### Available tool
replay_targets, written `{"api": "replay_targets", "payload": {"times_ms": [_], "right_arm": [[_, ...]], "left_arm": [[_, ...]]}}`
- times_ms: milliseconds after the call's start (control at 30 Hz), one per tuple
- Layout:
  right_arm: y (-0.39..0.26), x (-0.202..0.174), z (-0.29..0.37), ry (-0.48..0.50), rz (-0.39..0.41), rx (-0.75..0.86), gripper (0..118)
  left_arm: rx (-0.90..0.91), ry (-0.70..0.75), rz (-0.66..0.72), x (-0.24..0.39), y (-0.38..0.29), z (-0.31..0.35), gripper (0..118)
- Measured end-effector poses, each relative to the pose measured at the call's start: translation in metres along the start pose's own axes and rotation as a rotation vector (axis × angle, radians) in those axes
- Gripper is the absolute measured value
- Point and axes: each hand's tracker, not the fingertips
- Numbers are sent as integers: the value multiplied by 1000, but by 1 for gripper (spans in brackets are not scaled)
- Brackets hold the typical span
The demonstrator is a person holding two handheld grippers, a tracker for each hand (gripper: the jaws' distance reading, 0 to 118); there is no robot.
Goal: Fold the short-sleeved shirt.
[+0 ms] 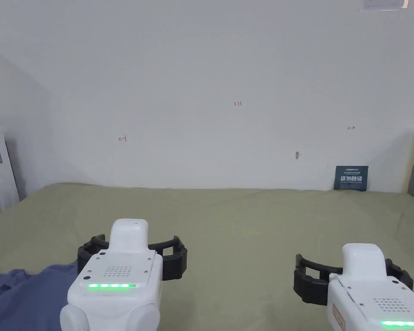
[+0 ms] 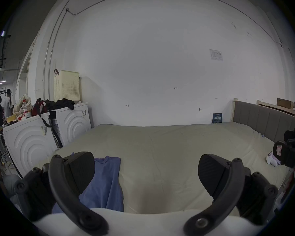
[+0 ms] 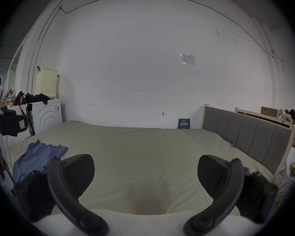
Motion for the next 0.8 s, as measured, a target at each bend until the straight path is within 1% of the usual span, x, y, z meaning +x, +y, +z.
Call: {"api": "replay_targets", "payload": {"times_ms": [100,133,167,200,233,267,300,333,367,433,567,667,800], "right_arm": [[-1,-1,0,-7,8,-10,118],[-2,-1,0,-13,9,-7,115],[-2,-1,1,-20,13,-8,102],[-2,-1,1,-21,15,-8,79],[-2,0,2,-20,13,-5,43],[-2,1,0,-22,-1,-10,2],[-1,1,1,-35,-18,-15,2],[0,3,2,-25,-52,-12,2],[1,5,2,-17,-61,-16,2],[1,4,0,-41,-43,-22,2],[1,4,1,-54,-23,-18,2],[1,4,0,-60,-15,-21,2],[-1,-8,-7,-35,3,-35,2]], "left_arm": [[0,3,-1,0,0,1,117],[0,0,-4,0,0,0,110],[3,8,-14,1,0,1,88],[1,11,-26,2,-1,1,56],[-5,14,-32,2,-2,-1,17],[-10,24,-35,2,-2,-1,0],[-4,15,-27,1,-3,0,0],[-14,-5,-24,0,-2,1,0],[-14,2,-19,0,-2,1,0],[-11,-2,-19,-1,-3,0,0],[-15,-10,-27,-4,-3,-3,0],[-28,-16,6,-9,-5,-5,0],[-39,8,28,-25,-8,-7,0]]}}
